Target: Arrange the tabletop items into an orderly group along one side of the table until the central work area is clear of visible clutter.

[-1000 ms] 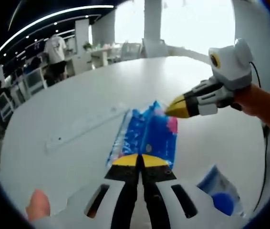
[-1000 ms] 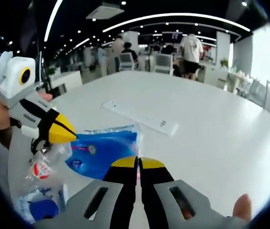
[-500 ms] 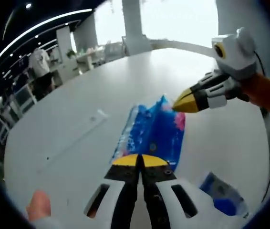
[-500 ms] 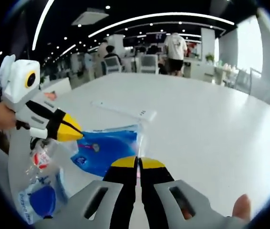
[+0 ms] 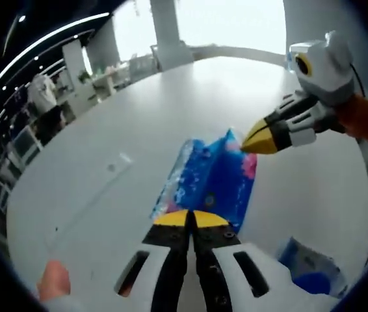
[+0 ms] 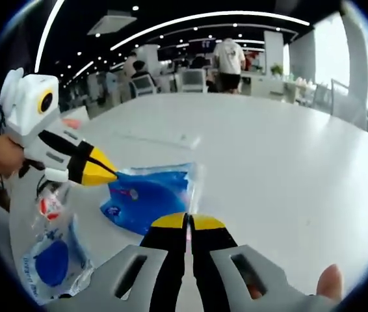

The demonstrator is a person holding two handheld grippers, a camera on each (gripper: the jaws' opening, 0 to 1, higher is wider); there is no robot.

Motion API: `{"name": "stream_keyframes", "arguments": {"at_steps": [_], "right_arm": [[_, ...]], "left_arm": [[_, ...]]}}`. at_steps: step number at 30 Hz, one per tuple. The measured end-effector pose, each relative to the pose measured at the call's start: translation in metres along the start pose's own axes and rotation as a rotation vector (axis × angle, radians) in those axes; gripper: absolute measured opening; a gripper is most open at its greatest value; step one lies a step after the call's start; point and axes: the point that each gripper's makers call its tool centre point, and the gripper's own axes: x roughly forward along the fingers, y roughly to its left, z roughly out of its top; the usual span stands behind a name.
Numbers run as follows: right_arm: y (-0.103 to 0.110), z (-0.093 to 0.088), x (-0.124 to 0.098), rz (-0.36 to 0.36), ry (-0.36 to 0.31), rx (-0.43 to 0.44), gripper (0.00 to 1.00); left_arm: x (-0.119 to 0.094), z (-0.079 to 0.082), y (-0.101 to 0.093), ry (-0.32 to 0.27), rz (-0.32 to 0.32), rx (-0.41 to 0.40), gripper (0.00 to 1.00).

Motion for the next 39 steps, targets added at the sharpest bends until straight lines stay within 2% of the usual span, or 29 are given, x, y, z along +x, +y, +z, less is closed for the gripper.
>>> {"name": "stream_keyframes", "arguments": {"at_steps": [8, 14, 34, 39], "right_arm": [[-0.002, -0.017, -0.003, -0.01, 0.026, 0.026, 0.03], [0.0, -0.03, 0.0, -0.011, 0.051, 0.04, 0.03], [-0.007, -0.035, -0.003, -0.047, 0.056, 0.062, 0.03], [-0.006, -0.035, -0.004, -0.049, 0.055, 0.064, 0.03]], "left_arm": [[0.011, -0.006, -0.008, 0.02, -0.02, 0.024, 0.0], [0.011, -0.008, -0.011, 0.021, -0.031, 0.022, 0.0], [0.018, -0.003, -0.015, -0.001, -0.04, 0.048, 0.0], [0.016, -0.003, -0.012, -0.007, -0.027, 0.047, 0.06]]}}
